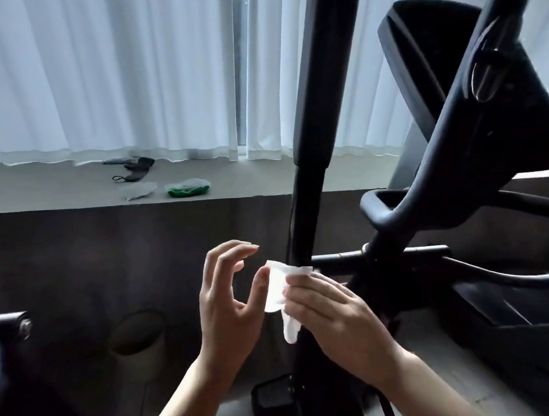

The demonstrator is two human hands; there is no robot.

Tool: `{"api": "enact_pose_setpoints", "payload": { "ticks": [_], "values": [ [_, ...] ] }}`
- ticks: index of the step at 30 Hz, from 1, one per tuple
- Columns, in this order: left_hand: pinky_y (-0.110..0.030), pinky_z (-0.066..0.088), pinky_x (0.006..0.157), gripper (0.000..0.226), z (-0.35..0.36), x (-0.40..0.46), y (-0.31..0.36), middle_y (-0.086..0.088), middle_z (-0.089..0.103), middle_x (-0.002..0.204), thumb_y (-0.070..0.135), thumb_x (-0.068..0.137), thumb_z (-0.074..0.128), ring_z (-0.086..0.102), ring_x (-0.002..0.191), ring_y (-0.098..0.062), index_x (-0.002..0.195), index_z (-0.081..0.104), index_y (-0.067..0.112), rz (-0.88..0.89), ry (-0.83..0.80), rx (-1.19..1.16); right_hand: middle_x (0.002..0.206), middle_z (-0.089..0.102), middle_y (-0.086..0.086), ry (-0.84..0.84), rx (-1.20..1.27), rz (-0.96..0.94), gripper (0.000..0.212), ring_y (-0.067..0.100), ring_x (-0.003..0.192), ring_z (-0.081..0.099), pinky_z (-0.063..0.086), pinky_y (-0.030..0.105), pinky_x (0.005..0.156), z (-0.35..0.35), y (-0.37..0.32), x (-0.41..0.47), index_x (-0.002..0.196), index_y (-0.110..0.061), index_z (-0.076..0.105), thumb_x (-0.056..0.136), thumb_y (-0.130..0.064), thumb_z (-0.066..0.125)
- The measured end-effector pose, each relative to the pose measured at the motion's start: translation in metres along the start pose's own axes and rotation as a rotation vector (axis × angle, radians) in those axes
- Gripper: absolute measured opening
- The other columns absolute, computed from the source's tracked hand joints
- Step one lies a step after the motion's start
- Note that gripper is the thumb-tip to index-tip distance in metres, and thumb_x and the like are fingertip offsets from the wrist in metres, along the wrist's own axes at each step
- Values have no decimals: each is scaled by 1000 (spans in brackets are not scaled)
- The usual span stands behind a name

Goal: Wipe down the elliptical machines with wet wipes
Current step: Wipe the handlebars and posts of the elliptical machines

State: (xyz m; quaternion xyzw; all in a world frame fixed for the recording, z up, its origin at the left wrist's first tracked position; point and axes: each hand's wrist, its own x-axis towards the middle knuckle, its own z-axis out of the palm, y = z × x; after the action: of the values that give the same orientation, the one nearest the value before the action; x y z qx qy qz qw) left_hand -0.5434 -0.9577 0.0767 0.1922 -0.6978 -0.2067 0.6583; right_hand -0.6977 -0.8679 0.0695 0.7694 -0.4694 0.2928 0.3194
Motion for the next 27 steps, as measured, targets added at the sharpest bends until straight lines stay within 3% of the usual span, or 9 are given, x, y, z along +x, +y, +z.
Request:
{"api": "enact_pose_setpoints", "payload": {
  "ticks": [2, 6, 10, 14, 17, 19, 21, 24, 27],
  "values": [
    [-30, 51, 88, 23, -3, -4, 8, 10, 55, 114, 23, 90, 60, 56, 111, -9, 113, 57, 24, 33, -28, -43, 115, 70, 2, 3, 179, 131, 16, 19, 123, 58, 53, 40, 94, -14, -11, 7, 108, -18, 60, 103, -15, 45],
    [-30, 43, 102, 24, -12, 8, 30, 6, 57, 126, 21, 93, 58, 54, 123, -16, 116, 61, 23, 101, -276, -166, 129, 62, 3, 50, 468, 231, 20, 14, 128, 54, 48, 31, 102, -52, -22, 36, 112, -16, 57, 105, -20, 38],
    [-37, 45, 101, 43, -27, 28, 42, 9, 63, 125, 31, 84, 67, 57, 122, -21, 125, 56, 36, -19, -426, -253, 123, 58, 11, 132, 436, 261, 22, 9, 119, 56, 43, 20, 98, -74, -32, 61, 103, -4, 63, 101, -9, 42],
    [-20, 51, 77, 20, -35, 58, 50, 18, 72, 92, 28, 79, 76, 67, 89, -1, 93, 71, 42, -97, -390, -271, 111, 57, 12, 192, 339, 281, 25, 7, 105, 57, 43, 16, 90, -89, -32, 75, 100, 0, 70, 98, -7, 46],
    [-16, 44, 57, 15, -30, 85, 55, 15, 63, 63, 28, 77, 74, 55, 59, 2, 68, 69, 39, -218, -388, -341, 106, 60, 2, 142, 235, 358, 26, 3, 98, 60, 50, 20, 82, -104, -18, 83, 103, -13, 72, 99, -22, 48],
    [-25, 39, 57, 16, -21, 103, 59, 10, 55, 59, 41, 74, 70, 49, 58, -5, 66, 65, 28, -248, -381, -334, 99, 66, -4, 80, 106, 438, 26, 10, 88, 66, 56, 33, 74, -114, -6, 93, 104, -26, 69, 98, -35, 45],
    [-28, 36, 57, 33, -7, 122, 61, 10, 50, 57, 52, 71, 68, 45, 57, -8, 63, 60, 21, -211, -293, -299, 95, 69, -1, 109, -18, 454, 24, 19, 82, 68, 56, 36, 71, -122, 4, 110, 103, -21, 71, 96, -28, 49],
    [-17, 35, 59, 39, 12, 151, 69, 10, 55, 66, 54, 76, 69, 51, 64, -4, 62, 54, 22, -137, -174, -133, 96, 67, 4, 279, -179, 468, 28, 14, 82, 62, 45, 17, 75, -124, 14, 142, 102, -7, 71, 91, -8, 46],
    [-11, 34, 59, 36, 21, 159, 74, 8, 55, 73, 44, 83, 73, 51, 68, 0, 65, 51, 23, -145, -111, -107, 116, 62, 12, 420, -190, 538, 36, 14, 103, 57, 34, 7, 91, -108, 8, 159, 115, 3, 66, 93, -10, 40]
  ]
}}
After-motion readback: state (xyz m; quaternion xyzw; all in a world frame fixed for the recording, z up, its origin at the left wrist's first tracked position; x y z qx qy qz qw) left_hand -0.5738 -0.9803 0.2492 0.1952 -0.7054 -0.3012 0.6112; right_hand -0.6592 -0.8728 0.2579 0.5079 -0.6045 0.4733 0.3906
